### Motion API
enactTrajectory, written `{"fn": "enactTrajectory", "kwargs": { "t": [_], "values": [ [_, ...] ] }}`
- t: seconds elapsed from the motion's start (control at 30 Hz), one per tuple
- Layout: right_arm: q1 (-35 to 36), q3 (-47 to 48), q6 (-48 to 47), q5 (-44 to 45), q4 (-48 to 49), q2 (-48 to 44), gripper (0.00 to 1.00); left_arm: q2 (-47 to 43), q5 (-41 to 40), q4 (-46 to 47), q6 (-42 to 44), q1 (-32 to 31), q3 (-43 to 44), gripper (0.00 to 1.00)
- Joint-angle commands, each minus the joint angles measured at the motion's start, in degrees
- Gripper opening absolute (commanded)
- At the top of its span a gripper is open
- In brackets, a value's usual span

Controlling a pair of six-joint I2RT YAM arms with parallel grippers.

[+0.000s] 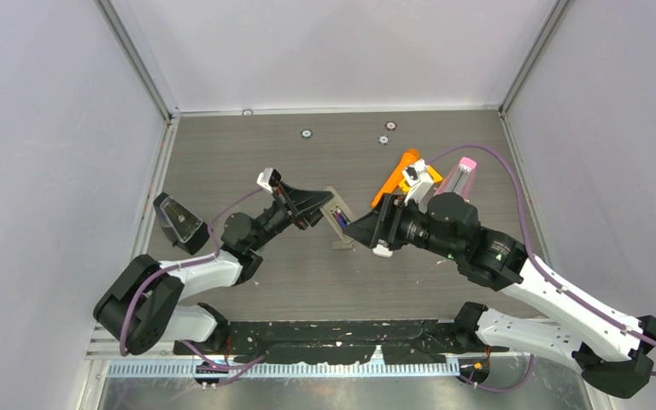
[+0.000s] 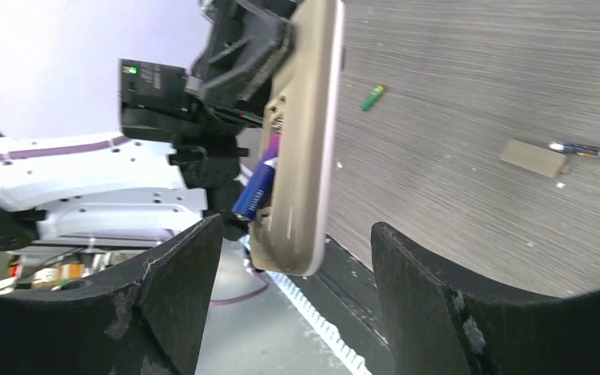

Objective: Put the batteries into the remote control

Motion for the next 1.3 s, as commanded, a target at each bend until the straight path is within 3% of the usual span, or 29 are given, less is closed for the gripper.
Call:
{"fn": "enactTrajectory", "kwargs": {
  "t": [0.0,0.6,0.9,1.27],
  "values": [
    [-0.13,-0.12,4.12,-3.00,9.11,-0.29,0.75,-2.86,-4.04,0.44,-3.84,-1.10,0.43,0.00],
    [-0.15,-1.33,6.77,-0.88,9.43,1.06,0.61,-4.51,-4.05,-1.81,-3.24,-1.79,1.01,0.00],
    [-0.18,-2.01,7.48,-0.68,10.25,2.33,0.45,-5.44,-3.46,-2.83,-2.60,-1.88,1.34,0.00],
    [-0.15,-2.65,8.48,-1.55,11.34,4.17,0.39,-5.99,-2.93,-3.18,-0.32,-2.67,1.61,0.00]
  ]
}}
